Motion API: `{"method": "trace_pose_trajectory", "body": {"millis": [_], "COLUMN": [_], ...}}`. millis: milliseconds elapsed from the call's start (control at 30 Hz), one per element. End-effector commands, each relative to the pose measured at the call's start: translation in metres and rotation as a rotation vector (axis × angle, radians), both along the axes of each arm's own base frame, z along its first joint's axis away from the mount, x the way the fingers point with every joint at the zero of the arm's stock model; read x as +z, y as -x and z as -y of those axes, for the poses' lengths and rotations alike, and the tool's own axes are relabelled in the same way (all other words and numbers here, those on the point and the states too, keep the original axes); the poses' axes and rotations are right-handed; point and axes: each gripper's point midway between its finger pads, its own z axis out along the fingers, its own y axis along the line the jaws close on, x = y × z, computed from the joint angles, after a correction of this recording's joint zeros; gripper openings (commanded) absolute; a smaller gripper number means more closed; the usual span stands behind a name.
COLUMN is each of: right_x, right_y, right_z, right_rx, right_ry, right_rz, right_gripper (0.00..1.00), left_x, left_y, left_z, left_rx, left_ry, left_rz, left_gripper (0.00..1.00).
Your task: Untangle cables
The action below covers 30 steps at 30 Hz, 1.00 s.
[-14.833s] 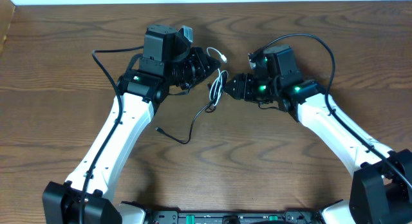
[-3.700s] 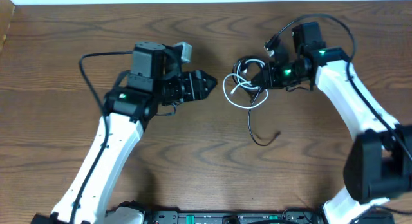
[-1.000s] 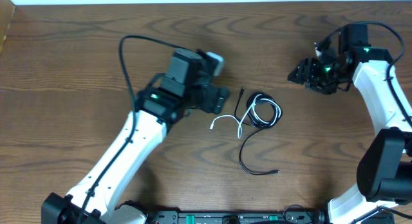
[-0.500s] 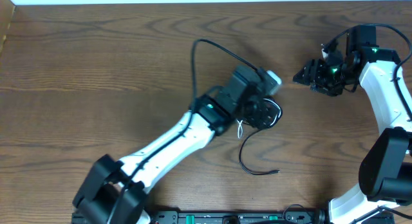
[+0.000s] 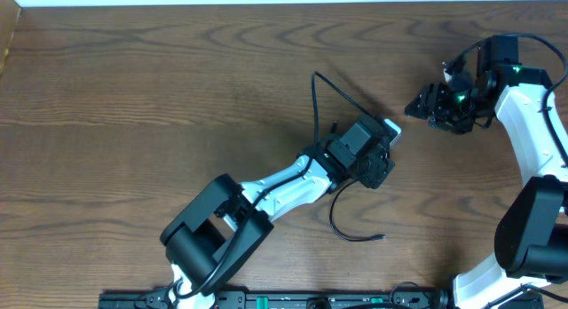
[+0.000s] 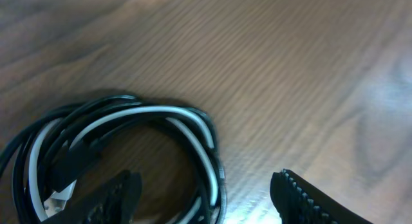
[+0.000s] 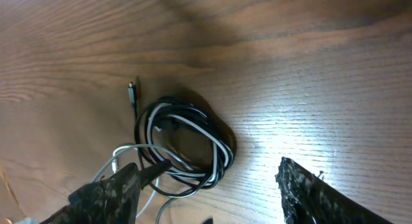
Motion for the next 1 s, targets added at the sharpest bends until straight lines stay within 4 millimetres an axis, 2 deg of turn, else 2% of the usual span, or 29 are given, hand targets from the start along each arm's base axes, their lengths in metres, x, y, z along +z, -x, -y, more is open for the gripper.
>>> {"method": "trace_pose_trajectory", "body": {"millis": [0, 200, 400, 567, 633, 700, 733, 833, 967], "right_x": [0.007, 0.007, 0.007, 0.007, 0.006, 0.006, 0.006, 0.006, 0.005], "right_y": [0.002, 0.003, 0.005, 0.006, 0.006, 0.007, 0.007, 0.008, 0.008], "right_z": [0.002, 0.002, 0.002, 0.002, 0.002, 0.001, 0.002, 0.002, 0.004], "right_rx": [0.01, 0.011, 0.011, 0.011, 0.011, 0.011, 0.011, 0.009, 0.009], "right_ry": [0.021, 0.02, 0.02, 0.019, 0.019, 0.019, 0.019, 0.024, 0.036], "right_rz": [0.025, 0.021, 0.014, 0.006, 0.005, 0.002, 0.002, 0.0, -0.003], "right_gripper": [0.64, 0.64, 0.64, 0.64, 0.64, 0.64, 0.64, 0.64, 0.64], "left_x": [-0.014, -0.032, -0.042, -0.064, -0.066, -0.066, -0.064, -0.043, 0.013], "left_y": [-0.012, -0.016, -0.013, 0.0, 0.002, 0.002, 0.002, 0.002, 0.004], "left_z": [-0.007, -0.012, -0.007, -0.002, -0.002, -0.002, -0.002, -0.004, -0.013], "left_rx": [0.065, 0.09, 0.088, 0.014, 0.001, 0.002, 0.003, 0.008, 0.048], "left_ry": [-0.047, -0.091, -0.115, -0.175, -0.184, -0.185, -0.184, -0.171, -0.091], "left_rz": [0.021, 0.028, 0.058, 0.073, 0.075, 0.074, 0.074, 0.082, 0.051], "left_gripper": [0.68, 0.68, 0.62, 0.58, 0.5, 0.19, 0.08, 0.07, 0.08]}}
